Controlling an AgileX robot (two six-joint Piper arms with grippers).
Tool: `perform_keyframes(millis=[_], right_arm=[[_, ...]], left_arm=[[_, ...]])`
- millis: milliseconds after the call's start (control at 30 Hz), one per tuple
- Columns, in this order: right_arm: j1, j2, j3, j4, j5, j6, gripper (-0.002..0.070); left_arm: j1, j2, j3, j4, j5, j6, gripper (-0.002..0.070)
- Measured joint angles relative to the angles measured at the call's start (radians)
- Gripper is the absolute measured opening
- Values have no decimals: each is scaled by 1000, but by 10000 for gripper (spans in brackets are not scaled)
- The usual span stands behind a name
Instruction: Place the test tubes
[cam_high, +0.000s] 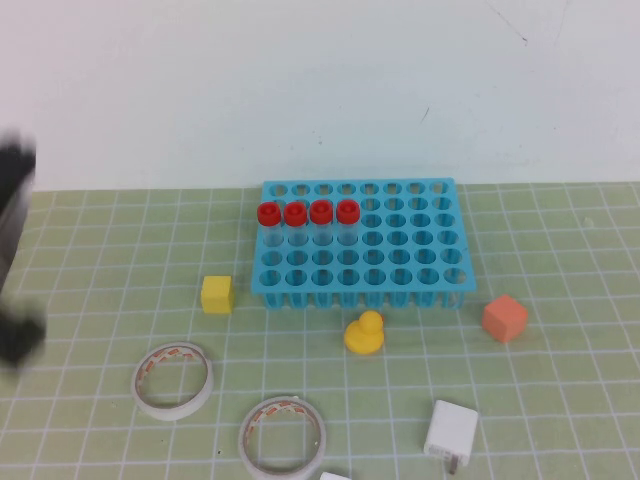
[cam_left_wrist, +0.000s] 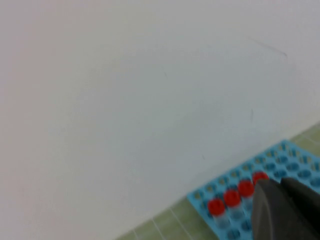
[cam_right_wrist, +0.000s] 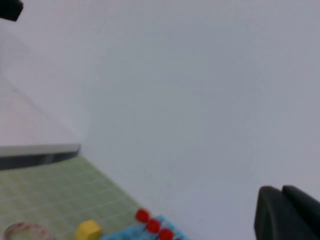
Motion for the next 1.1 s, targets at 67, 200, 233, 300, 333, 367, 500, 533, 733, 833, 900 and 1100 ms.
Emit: perform_keyframes(millis=[67,200,233,300,333,367,500,533,733,833,900,1100], right_arm=[[0,-26,56,-2,-33,11,-1],[0,-80,149,-10,-91,38,-1],[0,-92,170,-11,-100,56,-1],[0,-109,214,-19,-111,124,-1],[0,-110,231,-20,-113,153,-1],[0,-111,251,-30,-118,188,-1],[0,-113,314,-41,-149,263,-1],[0,-113,324,-41,-157,270,-1],[0,-115,349,-47,-171,276,-1],[0,-115,351,-49,-171,278,-1],[0,-115,351,-52,-171,278,-1],[0,-115,351,-52,-171,278,-1]], left_arm=[[0,-83,98,0,-13,-2,0],[0,-233,300,0,-17,-14,0],[0,-269,344,0,-17,-14,0],[0,-328,416,0,-17,-27,0],[0,-358,450,0,-17,-31,0],[0,-385,481,0,-17,-33,0],[0,-463,553,0,-17,-39,0],[0,-476,561,0,-17,-41,0],[0,-488,571,0,-15,-79,0],[0,-488,571,0,4,-98,0],[0,-490,571,0,41,-100,0],[0,-491,571,-27,182,-105,0]])
